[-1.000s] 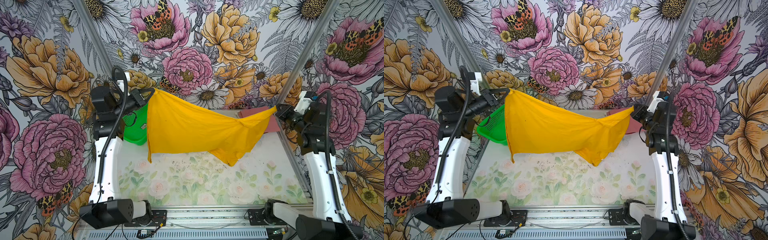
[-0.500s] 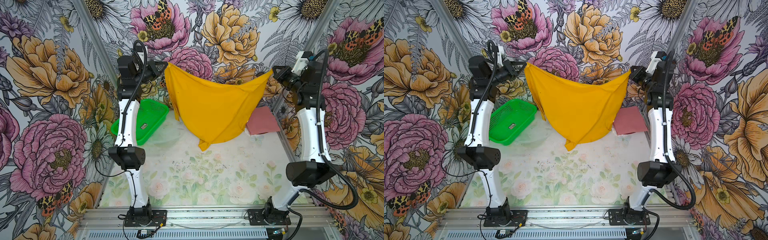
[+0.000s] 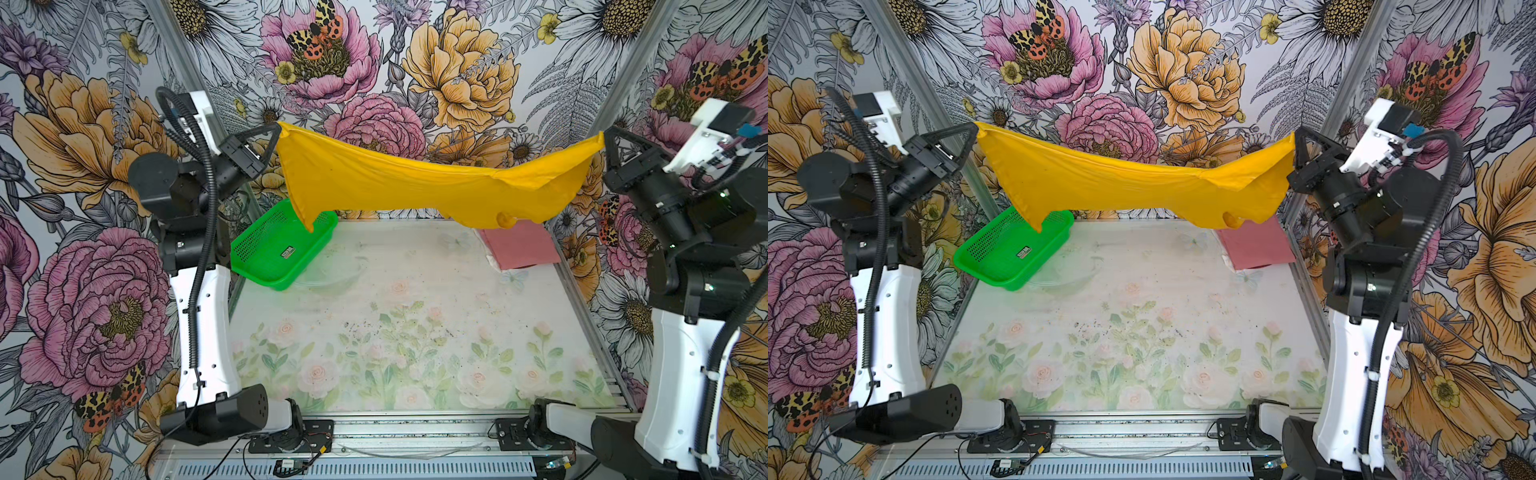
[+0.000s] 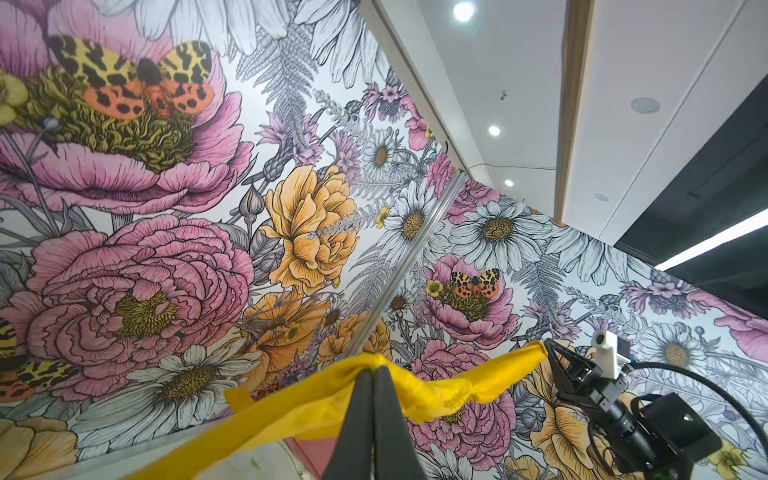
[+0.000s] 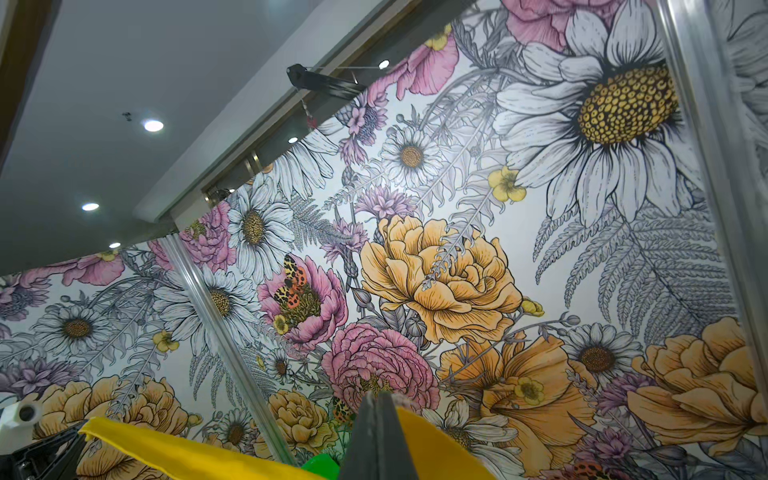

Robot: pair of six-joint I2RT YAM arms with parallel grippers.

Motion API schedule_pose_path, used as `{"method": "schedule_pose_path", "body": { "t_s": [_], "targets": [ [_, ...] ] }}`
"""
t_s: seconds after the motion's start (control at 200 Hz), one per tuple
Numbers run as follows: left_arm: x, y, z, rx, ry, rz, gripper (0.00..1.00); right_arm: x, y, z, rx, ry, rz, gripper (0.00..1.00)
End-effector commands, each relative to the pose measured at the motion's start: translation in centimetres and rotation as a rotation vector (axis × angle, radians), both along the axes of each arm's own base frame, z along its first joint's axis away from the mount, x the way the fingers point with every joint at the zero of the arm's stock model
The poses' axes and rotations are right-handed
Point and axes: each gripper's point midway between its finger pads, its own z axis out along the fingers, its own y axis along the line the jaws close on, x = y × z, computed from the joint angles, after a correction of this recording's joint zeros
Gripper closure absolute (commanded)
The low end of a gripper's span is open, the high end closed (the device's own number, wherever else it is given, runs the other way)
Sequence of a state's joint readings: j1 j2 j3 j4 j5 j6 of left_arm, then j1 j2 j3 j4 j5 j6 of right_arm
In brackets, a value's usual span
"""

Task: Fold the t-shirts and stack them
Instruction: 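Raise the shirt high with both grippers, spreading it wide between them, then lay the spread shirt flat on the table with both grippers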

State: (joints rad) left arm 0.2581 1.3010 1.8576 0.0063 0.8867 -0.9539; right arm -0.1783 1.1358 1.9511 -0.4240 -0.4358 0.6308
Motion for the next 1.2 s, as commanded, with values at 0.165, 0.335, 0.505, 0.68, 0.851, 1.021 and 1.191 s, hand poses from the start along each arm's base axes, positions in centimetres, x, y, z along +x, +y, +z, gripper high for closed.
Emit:
{"method": "schedule_pose_path", "body": {
  "t_s": [0.165, 0.335, 0.505, 0.68, 0.851, 1.021, 1.191],
  "targets": [
    [-11.6, -2.0, 4.9, 0.095, -0.212, 0.054, 1.0, -9.1, 0.2, 5.1, -0.035, -0.205, -0.102, 1.0],
    [-8.5, -0.6, 2.2, 0.069, -0.134, 0.079, 1.0, -4.6, -0.6, 4.2, -0.036, -0.125, -0.099, 1.0],
    [-3.0, 0.7, -3.5, 0.038, 0.005, 0.058, 1.0, 4.3, -1.3, -2.0, -0.014, 0.099, -0.036, 1.0],
    [4.2, 0.2, -15.5, 0.03, 0.241, 0.04, 1.0, 13.6, -1.7, -15.9, -0.002, 0.43, 0.013, 1.0],
    [9.5, -1.6, -29.5, 0.038, 0.483, 0.036, 1.0, 20.0, -0.9, -31.8, -0.005, 0.709, 0.036, 1.0],
    [12.7, -2.2, -39.5, 0.053, 0.682, 0.103, 1.0, 24.6, 0.8, -44.3, 0.019, 0.895, 0.069, 1.0],
    [16.1, -2.6, -47.3, 0.068, 0.852, 0.085, 1.0, 28.2, 2.0, -50.3, 0.004, 0.995, 0.07, 1.0]
  ]
}}
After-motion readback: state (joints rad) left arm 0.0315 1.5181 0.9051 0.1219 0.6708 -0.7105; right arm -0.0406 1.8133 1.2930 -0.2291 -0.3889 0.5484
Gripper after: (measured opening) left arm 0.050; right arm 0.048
